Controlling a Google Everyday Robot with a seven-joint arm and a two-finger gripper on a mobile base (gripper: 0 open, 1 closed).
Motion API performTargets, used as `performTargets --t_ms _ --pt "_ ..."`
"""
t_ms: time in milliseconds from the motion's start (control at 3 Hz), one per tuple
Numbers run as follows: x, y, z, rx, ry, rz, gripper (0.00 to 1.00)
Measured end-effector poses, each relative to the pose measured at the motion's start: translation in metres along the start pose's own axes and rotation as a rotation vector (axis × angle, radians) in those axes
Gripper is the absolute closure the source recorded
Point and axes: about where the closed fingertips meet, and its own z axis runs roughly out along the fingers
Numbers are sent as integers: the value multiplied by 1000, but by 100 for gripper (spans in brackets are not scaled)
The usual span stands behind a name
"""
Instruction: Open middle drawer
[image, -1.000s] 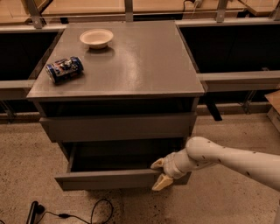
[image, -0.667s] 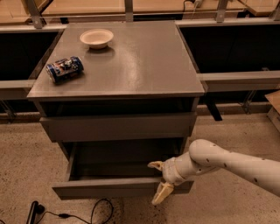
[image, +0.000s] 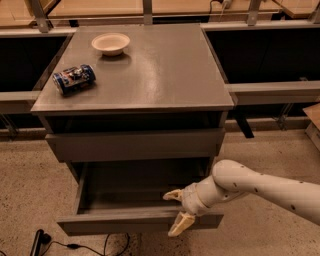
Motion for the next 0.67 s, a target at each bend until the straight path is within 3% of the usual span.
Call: performTargets --t_ms 667 --pt "-1 -59 -2 77 73 17 73"
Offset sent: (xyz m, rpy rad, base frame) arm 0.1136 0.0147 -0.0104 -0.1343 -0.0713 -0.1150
